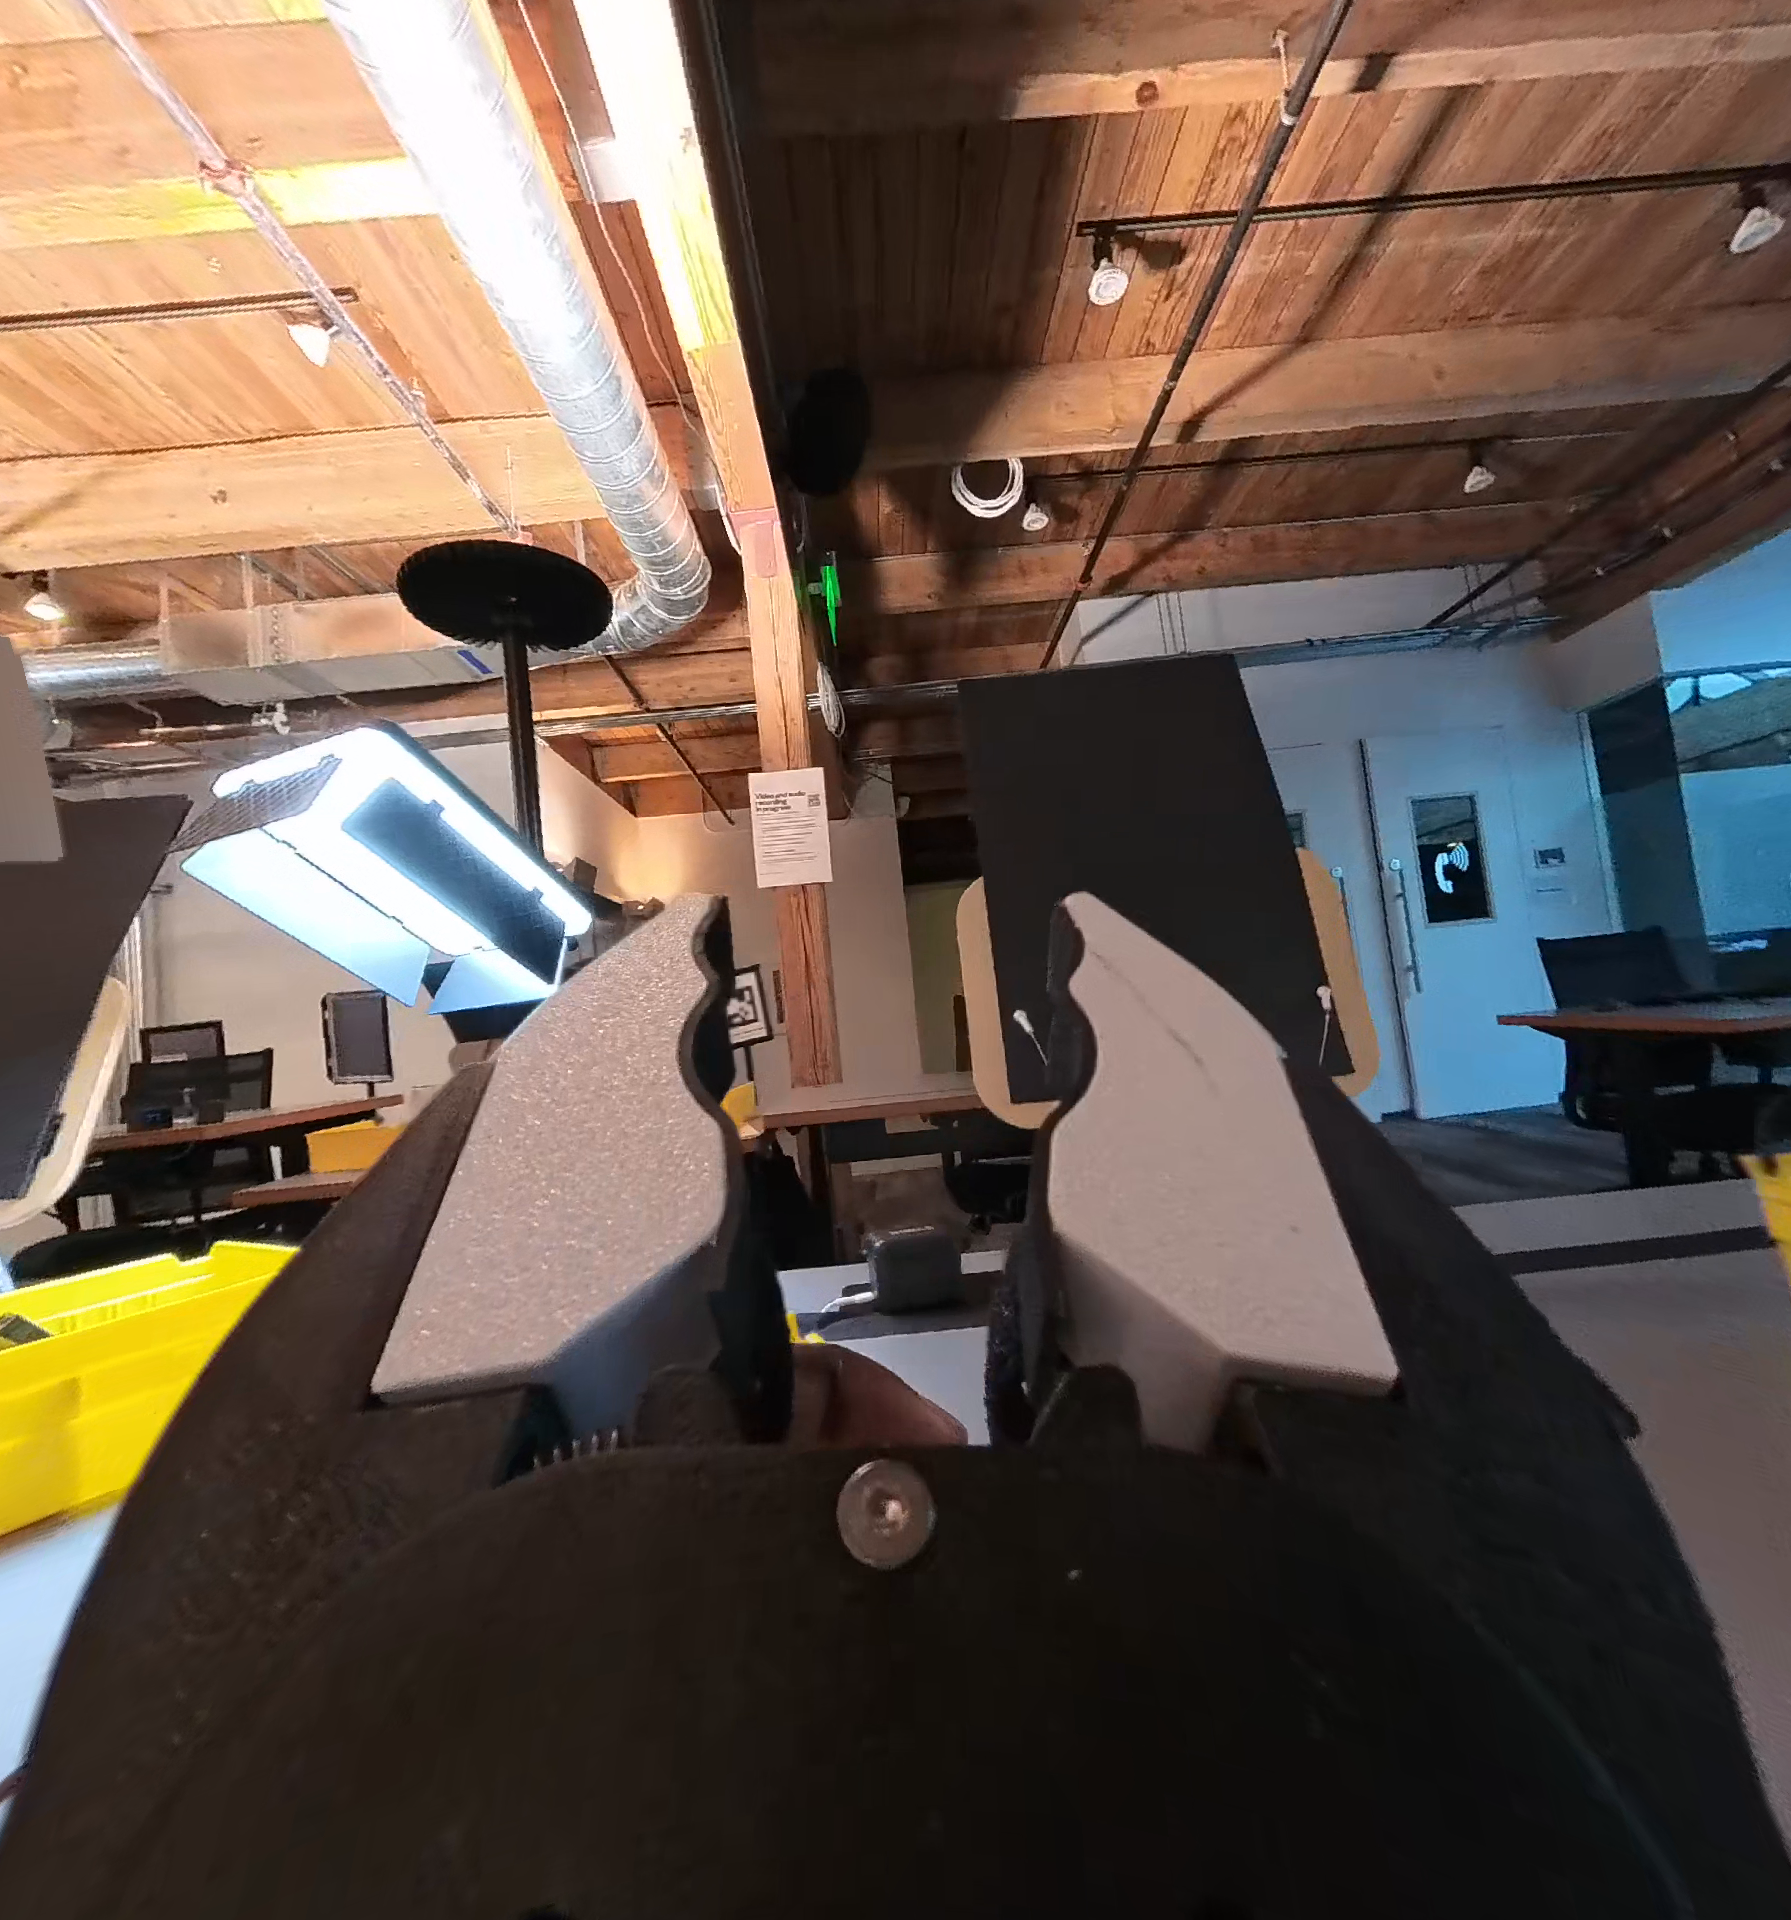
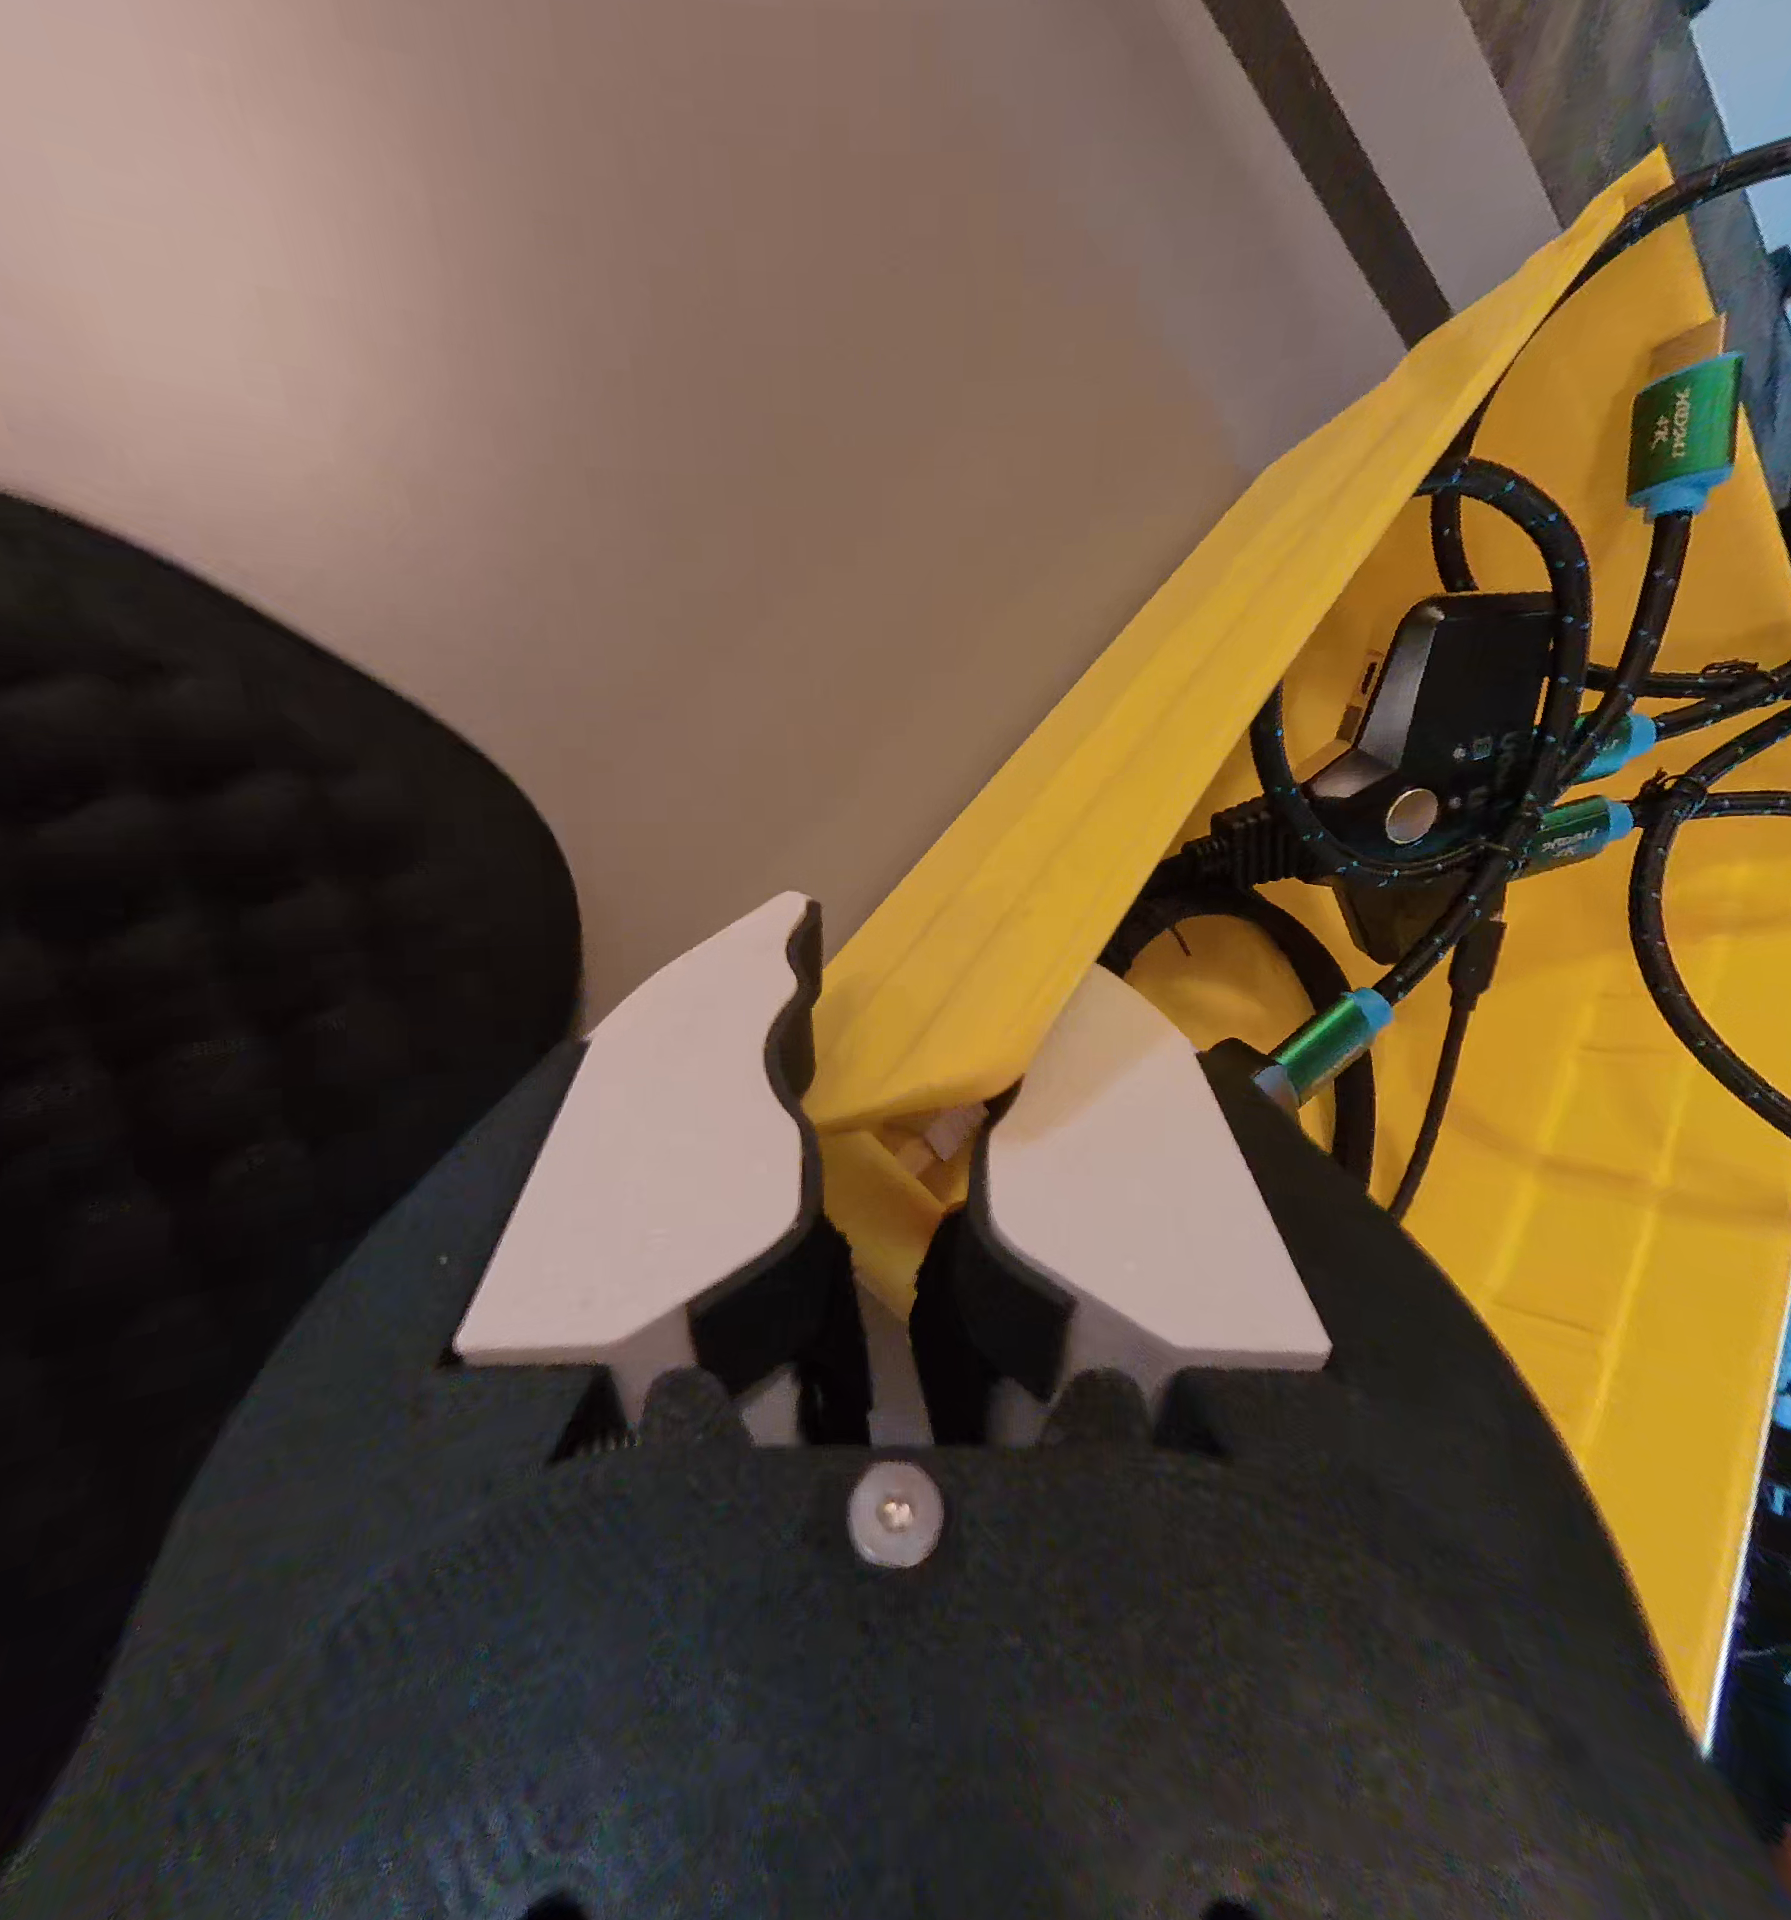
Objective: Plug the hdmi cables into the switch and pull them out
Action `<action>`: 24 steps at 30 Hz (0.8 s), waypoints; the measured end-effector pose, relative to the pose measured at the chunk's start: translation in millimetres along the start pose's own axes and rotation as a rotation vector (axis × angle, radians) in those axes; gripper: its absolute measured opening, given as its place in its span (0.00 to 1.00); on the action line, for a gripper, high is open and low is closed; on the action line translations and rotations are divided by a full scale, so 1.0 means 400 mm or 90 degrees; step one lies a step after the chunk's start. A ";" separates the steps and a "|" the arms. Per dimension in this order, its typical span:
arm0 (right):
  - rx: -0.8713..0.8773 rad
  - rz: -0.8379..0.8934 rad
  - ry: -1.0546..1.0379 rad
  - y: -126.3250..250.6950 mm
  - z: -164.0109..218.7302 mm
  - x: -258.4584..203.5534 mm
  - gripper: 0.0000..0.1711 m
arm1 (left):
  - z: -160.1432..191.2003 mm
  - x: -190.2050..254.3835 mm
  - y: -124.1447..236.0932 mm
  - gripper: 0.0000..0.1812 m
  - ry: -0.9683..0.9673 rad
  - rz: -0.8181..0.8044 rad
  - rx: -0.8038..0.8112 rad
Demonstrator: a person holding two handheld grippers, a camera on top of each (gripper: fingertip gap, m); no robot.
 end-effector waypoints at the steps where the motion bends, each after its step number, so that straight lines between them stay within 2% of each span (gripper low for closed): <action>1: -0.002 -0.003 0.005 -0.011 -0.018 -0.009 0.15 | 0.002 0.000 0.001 0.32 0.006 0.003 0.002; 12: -0.045 -0.040 0.143 -0.091 -0.213 -0.214 0.19 | 0.002 -0.038 0.020 0.29 0.010 -0.012 0.015; 24: 0.014 -0.123 0.230 -0.039 -0.381 -0.564 0.20 | 0.014 -0.082 0.039 0.28 0.010 -0.030 0.002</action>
Point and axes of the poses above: each gripper's, where its closed fingertips meet, y back along the fingers, z out of its underside, x = y × z across the jaws, the point moved 1 cm from there along y, back along the fingers, and after that the axes turned 12 degrees about -y, right-handed, at the moved point
